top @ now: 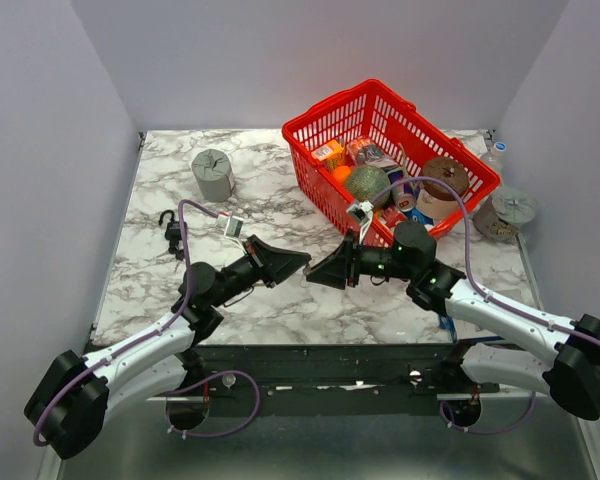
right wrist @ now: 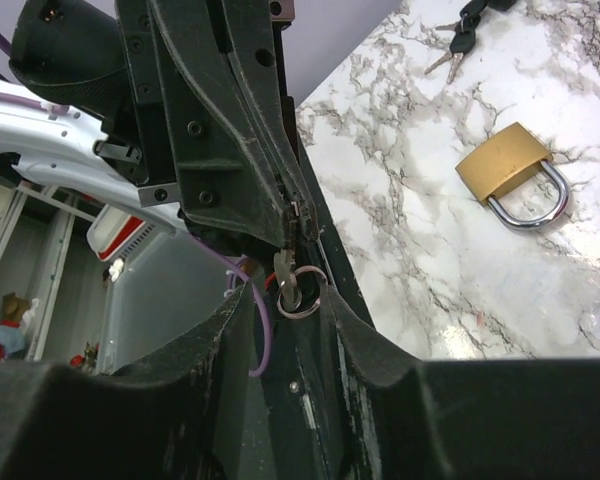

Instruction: Unlock with the key

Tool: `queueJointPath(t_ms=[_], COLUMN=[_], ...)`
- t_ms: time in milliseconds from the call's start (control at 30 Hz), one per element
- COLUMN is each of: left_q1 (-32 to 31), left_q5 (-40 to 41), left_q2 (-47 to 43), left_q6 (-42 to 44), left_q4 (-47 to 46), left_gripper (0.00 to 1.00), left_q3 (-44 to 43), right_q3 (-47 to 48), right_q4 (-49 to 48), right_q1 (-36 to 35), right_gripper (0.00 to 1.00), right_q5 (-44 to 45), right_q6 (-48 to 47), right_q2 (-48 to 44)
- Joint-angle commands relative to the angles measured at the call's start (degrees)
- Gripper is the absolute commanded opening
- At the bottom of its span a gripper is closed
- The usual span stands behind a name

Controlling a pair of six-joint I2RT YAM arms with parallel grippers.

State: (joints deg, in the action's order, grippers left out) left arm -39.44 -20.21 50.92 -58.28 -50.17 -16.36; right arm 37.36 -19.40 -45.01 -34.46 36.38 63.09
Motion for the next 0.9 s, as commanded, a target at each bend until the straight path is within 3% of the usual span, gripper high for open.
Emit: queueJointPath(t_ms=[0, 400, 867], left_q1=[0.2, 0.2, 0.2], left_q5=[1.0, 1.0, 0.7], left_q2=[0.2, 2.2, 2.6], left_q6=[1.5, 0.8, 0.4], left_q4=[-4.6, -6.4, -7.0], left_gripper=[0.0, 0.0, 0.0], left_q3=[0.5, 0.5, 0.5], right_q3=[-0.2, 0.0, 0.3], right_q4=[-2.0, -3.5, -2.3], right_q1=[-0.1, -0.2, -1.0], right_gripper=[0.43, 0.5, 0.49], right_q5=[-1.5, -1.8, 0.1], right_q6=[0.2, 0.9, -0.4], right_q2=[0.3, 1.4, 2.6])
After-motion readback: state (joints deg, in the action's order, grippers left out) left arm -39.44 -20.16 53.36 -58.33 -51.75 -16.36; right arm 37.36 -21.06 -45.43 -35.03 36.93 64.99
